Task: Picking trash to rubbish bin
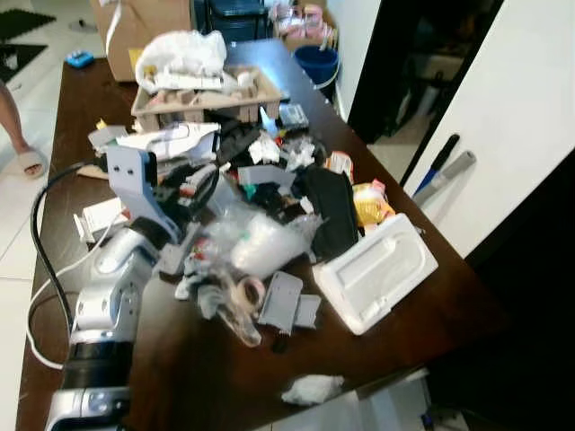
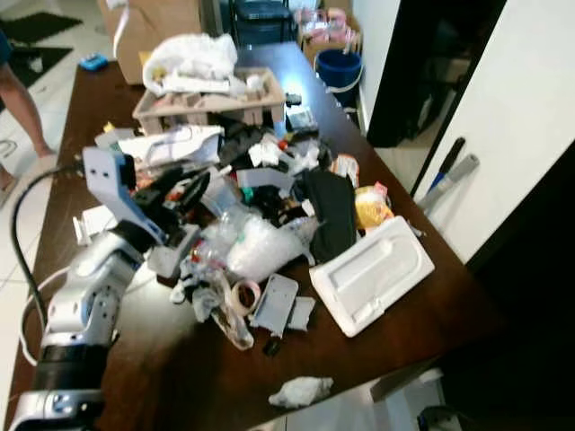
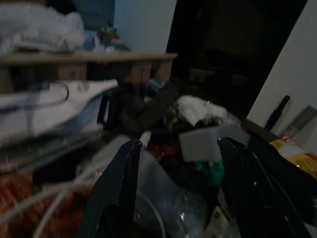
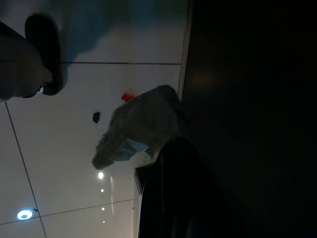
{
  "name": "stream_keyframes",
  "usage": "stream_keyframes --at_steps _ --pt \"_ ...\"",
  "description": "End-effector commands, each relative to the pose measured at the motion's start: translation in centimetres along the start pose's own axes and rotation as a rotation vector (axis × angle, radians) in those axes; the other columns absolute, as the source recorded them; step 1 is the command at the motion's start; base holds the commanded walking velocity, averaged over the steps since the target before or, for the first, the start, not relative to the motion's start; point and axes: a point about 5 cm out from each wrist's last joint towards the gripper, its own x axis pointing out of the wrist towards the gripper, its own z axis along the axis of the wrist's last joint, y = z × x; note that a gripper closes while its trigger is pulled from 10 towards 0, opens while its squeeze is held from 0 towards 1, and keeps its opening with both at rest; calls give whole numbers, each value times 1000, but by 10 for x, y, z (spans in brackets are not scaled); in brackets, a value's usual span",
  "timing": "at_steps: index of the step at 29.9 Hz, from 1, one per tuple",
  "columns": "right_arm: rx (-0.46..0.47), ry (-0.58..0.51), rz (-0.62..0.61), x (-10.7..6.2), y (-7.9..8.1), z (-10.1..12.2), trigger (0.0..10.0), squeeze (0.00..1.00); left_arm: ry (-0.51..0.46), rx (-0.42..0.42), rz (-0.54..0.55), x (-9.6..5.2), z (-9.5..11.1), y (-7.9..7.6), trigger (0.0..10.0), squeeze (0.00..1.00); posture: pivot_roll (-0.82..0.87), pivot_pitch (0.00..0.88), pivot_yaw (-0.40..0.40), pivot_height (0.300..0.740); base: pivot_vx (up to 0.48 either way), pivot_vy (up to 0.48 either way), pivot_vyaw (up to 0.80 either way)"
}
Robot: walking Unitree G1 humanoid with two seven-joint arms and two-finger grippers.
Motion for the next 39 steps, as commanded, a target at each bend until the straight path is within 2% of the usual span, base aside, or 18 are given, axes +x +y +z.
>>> stream_keyframes --at_steps 1,2,3,4,5,6,12,13,14,15,18,19,21,22,27,34,36,39 --pt "-1 33 -3 0 -1 -10 10000 0 56 -59 31 -1 -14 1 10000 0 63 106 -20 740 0 0 0" --pt "-1 33 -3 0 -1 -10 10000 0 56 -59 31 -1 -14 1 10000 0 63 106 -20 740 0 0 0" --pt "-1 33 -1 0 0 -10 10000 0 100 -142 48 0 -25 1 10000 0 63 106 -20 740 0 0 0" --pt "-1 33 -1 0 0 -10 10000 0 100 -142 48 0 -25 1 10000 0 63 106 -20 740 0 0 0" --pt "0 33 0 0 0 -10 10000 0 107 -172 56 0 -27 2 10000 180 62 103 -18 740 0 0 0" --pt "1 31 0 0 0 -9 10000 0 108 -204 53 1 -29 2 10000 1000 62 103 -18 740 0 0 0" --pt "5 29 0 0 1 -9 10000 0 101 -301 8 3 -28 0 10000 1000 56 105 -16 740 0 0 0" --pt "4 30 0 0 1 -9 10000 0 111 -330 -42 3 -29 -3 10000 1000 57 105 -18 740 0 0 0" --pt "4 30 0 0 1 -9 10000 0 111 -330 -42 3 -29 -3 10000 1000 57 105 -18 740 0 0 0" --pt "4 32 0 0 1 -10 10000 0 134 -391 -139 2 -30 -13 10000 1000 56 107 -19 740 0 0 0" --pt "4 34 -1 0 1 -11 10000 0 155 -428 -209 0 -31 -21 10000 1000 55 108 -19 740 0 0 0" --pt "4 34 -2 0 0 -11 10000 0 176 -450 -242 -1 -33 -26 10000 176 51 108 -19 740 0 0 0" --pt "4 34 -3 0 0 -11 10000 0 191 -463 -262 -2 -34 -29 10000 176 51 108 -19 740 0 0 0" --pt "3 35 -6 -1 -1 -12 10000 0 214 -525 -272 -3 -38 -32 10000 0 47 109 -21 740 0 0 0" --pt "-1 37 -9 -1 -3 -13 10000 0 247 -584 -263 -4 -41 -32 10000 0 48 110 -25 740 0 0 0" --pt "-6 40 -13 -1 -5 -14 10000 0 315 -620 -201 -5 -46 -24 10000 0 48 110 -27 740 0 0 0" --pt "-8 40 -15 -1 -6 -14 10000 0 330 -642 -132 -5 -46 -16 10000 0 50 107 -29 740 0 0 0" --pt "-10 39 -17 -1 -6 -14 10000 0 336 -646 -94 -5 -45 -10 10000 0 52 106 -30 740 0 0 0"
